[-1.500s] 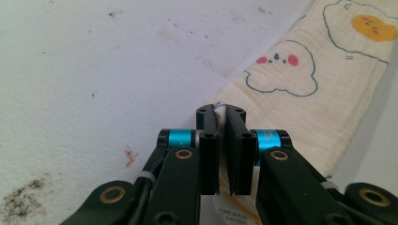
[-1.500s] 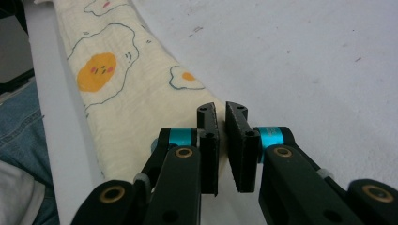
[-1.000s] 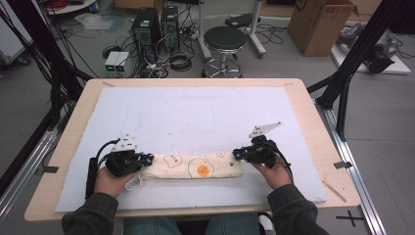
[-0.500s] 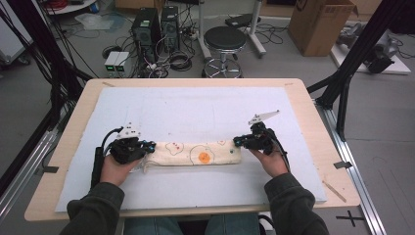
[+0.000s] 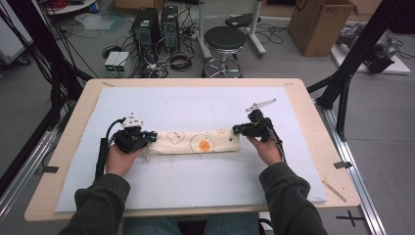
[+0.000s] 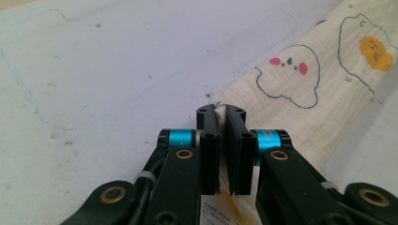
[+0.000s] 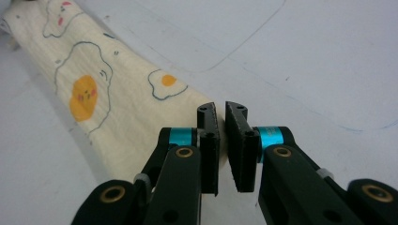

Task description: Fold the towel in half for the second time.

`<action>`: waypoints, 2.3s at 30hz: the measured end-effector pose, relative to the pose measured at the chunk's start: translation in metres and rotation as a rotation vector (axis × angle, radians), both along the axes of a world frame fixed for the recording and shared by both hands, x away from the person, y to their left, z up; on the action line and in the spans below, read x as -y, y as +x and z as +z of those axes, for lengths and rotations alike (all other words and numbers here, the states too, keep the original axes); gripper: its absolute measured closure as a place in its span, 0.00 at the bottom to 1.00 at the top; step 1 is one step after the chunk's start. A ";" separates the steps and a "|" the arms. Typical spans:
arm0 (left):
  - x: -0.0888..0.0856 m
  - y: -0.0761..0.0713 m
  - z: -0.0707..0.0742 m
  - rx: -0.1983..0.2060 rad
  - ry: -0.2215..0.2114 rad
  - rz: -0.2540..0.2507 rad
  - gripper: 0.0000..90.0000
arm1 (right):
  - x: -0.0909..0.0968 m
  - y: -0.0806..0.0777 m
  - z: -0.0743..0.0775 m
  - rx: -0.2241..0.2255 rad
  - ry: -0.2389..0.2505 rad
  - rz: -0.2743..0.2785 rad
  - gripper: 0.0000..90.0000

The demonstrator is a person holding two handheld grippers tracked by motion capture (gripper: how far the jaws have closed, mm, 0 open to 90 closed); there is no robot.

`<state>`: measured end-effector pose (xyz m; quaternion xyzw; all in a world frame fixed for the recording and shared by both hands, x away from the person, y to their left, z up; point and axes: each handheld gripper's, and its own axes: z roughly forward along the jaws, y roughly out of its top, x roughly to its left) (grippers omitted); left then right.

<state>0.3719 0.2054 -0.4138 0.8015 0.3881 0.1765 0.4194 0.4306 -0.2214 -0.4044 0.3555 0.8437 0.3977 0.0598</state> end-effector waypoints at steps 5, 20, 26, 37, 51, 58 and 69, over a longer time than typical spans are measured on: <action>-0.003 0.009 -0.007 -0.023 -0.011 0.034 0.94 | -0.004 0.009 -0.007 -0.019 -0.010 -0.024 0.93; -0.007 0.015 -0.012 0.001 -0.014 0.134 0.64 | -0.002 0.016 -0.016 -0.035 -0.012 -0.058 0.79; -0.010 0.010 -0.005 0.023 -0.038 0.123 0.57 | 0.008 0.013 -0.009 -0.030 0.057 -0.072 0.61; -0.012 -0.001 0.005 0.020 -0.088 0.076 0.46 | 0.015 0.004 0.005 -0.002 0.137 -0.075 0.37; -0.014 -0.008 0.010 0.003 -0.097 0.051 0.40 | 0.019 -0.004 0.014 0.029 0.149 -0.092 0.23; -0.014 -0.011 0.013 0.006 -0.100 0.042 0.38 | 0.021 -0.010 0.020 0.045 0.153 -0.093 0.22; -0.020 -0.017 0.018 0.012 -0.093 0.040 0.36 | 0.022 -0.017 0.025 0.065 0.138 -0.098 0.17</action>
